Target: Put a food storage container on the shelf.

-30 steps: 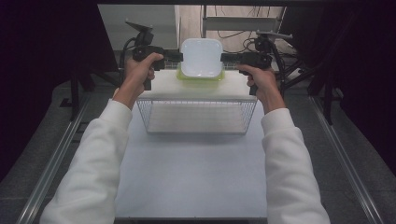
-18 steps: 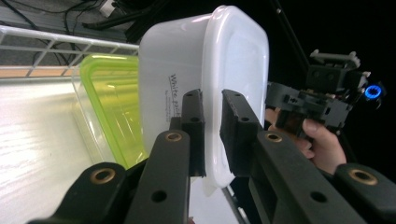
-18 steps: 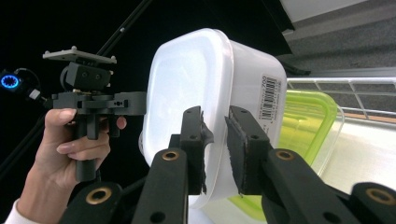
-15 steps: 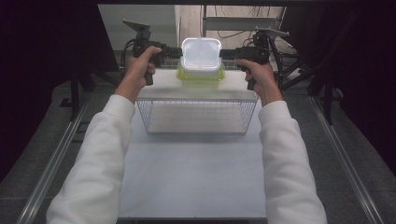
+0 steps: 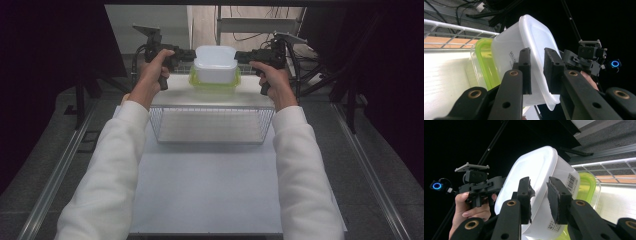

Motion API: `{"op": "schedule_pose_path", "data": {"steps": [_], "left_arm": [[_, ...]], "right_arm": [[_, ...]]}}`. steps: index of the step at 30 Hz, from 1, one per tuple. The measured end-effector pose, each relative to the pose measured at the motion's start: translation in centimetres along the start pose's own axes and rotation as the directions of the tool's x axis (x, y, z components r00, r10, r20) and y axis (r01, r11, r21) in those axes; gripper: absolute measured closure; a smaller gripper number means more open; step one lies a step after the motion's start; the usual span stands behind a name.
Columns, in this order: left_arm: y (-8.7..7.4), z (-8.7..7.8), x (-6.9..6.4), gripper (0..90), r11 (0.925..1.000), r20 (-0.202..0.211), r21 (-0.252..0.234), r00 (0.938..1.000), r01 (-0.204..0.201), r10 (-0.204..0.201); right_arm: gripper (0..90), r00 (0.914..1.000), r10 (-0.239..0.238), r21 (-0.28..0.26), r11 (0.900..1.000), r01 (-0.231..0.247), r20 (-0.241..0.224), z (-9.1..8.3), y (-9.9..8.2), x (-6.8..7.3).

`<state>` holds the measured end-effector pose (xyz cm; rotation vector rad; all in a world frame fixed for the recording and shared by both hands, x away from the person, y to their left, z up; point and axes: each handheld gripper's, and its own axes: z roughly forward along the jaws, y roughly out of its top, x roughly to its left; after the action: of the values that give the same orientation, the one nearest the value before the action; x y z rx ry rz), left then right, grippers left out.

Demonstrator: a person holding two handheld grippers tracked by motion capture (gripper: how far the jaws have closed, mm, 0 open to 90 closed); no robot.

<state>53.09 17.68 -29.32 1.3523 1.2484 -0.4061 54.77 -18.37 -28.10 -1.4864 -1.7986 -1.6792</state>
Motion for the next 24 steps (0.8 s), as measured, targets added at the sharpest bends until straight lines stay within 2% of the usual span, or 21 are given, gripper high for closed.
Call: {"op": "schedule_pose_path", "data": {"steps": [9, 11, 12, 15, 16, 17, 18, 19, 22, 23, 24], "left_arm": [[-0.3, 0.0, -0.4, 75.3, 0.9998, -0.012, 0.009, 0.9998, -0.016, 0.017], [-0.5, 0.0, -0.7, 68.7, 0.9991, -0.018, 0.02, 0.9991, -0.039, 0.039], [-0.6, -0.1, -1.0, 63.5, 0.9982, -0.026, 0.016, 0.998, -0.057, 0.058], [-1.0, -1.0, -2.1, 50.4, 0.9915, -0.064, -0.008, 0.9895, -0.13, 0.129], [-1.1, -1.4, -2.5, 46.7, 0.9879, -0.075, -0.015, 0.9853, -0.155, 0.153], [-1.4, -1.8, -3.0, 43.9, 0.9817, -0.096, -0.021, 0.9777, -0.19, 0.187], [-1.6, -2.1, -3.3, 41.8, 0.9782, -0.107, -0.023, 0.9734, -0.206, 0.203], [-1.9, -2.5, -3.8, 40.8, 0.9721, -0.116, -0.023, 0.9664, -0.233, 0.229], [-2.7, -3.4, -4.6, 37.6, 0.9614, -0.129, -0.024, 0.9544, -0.274, 0.269], [-3.1, -3.7, -4.8, 36.8, 0.956, -0.131, -0.023, 0.9489, -0.292, 0.287], [-3.3, -3.8, -5.0, 36.1, 0.9533, -0.131, -0.023, 0.9463, -0.301, 0.296]], "right_arm": [[69.0, 0.9999, 0.003, -0.005, 1.0, -0.003, 0.012, -0.1, -0.2, 0.2], [64.3, 1.0, 0.002, -0.011, 0.9999, -0.001, 0.007, -0.1, -0.3, 0.4], [61.2, 0.9998, -0.016, -0.019, 0.9997, 0.016, 0.014, -0.3, -0.3, 0.6], [53.3, 0.9954, -0.082, -0.04, 0.9957, 0.084, 0.051, -1.1, -0.5, 1.6], [51.8, 0.9926, -0.101, -0.053, 0.9931, 0.105, 0.067, -1.4, -0.6, 2.0], [50.5, 0.9892, -0.124, -0.059, 0.9899, 0.129, 0.078, -1.8, -0.7, 2.4], [49.7, 0.9844, -0.152, -0.063, 0.9855, 0.158, 0.089, -2.3, -0.8, 2.8], [49.1, 0.9821, -0.162, -0.059, 0.9839, 0.168, 0.095, -2.6, -0.9, 3.0], [47.3, 0.9699, -0.217, -0.055, 0.973, 0.224, 0.11, -3.7, -1.5, 3.7], [46.4, 0.9631, -0.24, -0.048, 0.9677, 0.247, 0.122, -4.1, -1.7, 3.8], [45.6, 0.9564, -0.262, -0.043, 0.962, 0.27, 0.129, -4.5, -2.0, 3.9]]}}
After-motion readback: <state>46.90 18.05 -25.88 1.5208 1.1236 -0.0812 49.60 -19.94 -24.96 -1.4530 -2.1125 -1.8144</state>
